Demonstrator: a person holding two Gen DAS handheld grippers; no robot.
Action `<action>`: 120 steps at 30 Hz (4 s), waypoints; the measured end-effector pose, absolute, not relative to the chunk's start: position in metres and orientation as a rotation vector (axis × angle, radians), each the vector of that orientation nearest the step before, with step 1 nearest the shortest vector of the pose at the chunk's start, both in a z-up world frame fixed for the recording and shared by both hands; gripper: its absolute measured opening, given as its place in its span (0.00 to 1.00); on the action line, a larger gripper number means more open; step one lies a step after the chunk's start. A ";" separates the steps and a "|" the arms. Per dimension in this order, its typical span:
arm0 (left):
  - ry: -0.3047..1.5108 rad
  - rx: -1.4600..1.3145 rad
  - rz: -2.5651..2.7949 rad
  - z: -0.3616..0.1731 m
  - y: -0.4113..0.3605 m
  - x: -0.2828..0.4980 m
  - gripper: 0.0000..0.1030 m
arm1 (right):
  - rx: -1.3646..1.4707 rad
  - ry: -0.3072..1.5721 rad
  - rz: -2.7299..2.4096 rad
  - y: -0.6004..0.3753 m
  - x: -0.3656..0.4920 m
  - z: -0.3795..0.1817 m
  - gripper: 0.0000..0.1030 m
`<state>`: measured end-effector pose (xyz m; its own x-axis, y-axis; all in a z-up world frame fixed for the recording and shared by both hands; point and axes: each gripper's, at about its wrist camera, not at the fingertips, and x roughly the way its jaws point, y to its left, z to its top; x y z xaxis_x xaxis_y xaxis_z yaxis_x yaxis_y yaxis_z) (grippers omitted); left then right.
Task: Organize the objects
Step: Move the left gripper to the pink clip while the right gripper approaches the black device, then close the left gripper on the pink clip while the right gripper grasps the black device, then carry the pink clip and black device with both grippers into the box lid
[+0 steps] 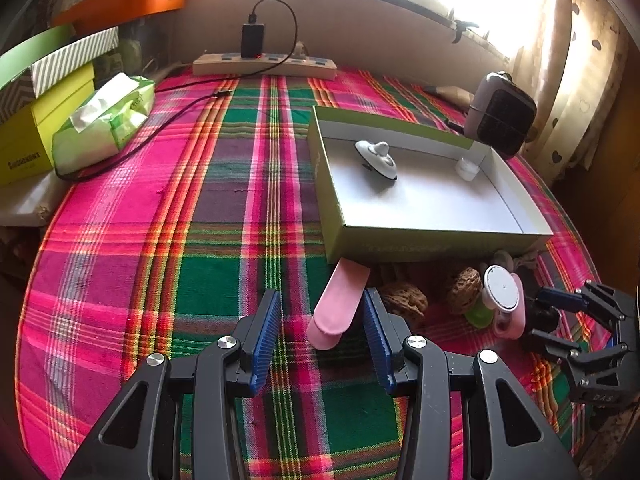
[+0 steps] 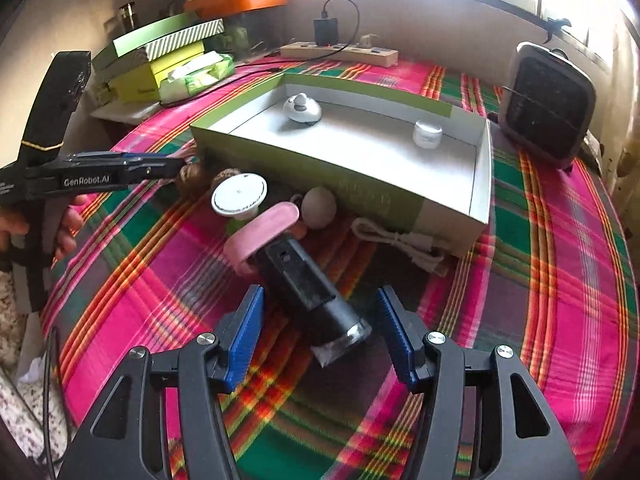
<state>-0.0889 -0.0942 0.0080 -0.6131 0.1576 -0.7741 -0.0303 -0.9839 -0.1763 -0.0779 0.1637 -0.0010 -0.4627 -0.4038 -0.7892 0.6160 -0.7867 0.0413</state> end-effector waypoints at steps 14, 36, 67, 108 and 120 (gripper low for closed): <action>-0.108 -1.327 2.748 0.006 -0.087 -0.102 0.39 | 1.096 0.352 -2.278 0.162 -0.079 -0.001 0.48; -0.088 -1.337 2.836 0.005 -0.089 -0.102 0.17 | 1.112 0.284 -2.310 0.172 -0.079 0.001 0.28; -0.109 -1.303 2.843 0.017 -0.089 -0.096 0.15 | 1.088 0.280 -2.342 0.176 -0.078 0.009 0.28; -0.064 -1.261 2.758 0.037 -0.053 -0.170 0.15 | 1.129 0.267 -2.330 0.119 -0.189 0.041 0.28; -0.066 -1.325 2.759 0.023 -0.052 -0.190 0.15 | 1.186 0.297 -2.315 0.094 -0.220 0.023 0.28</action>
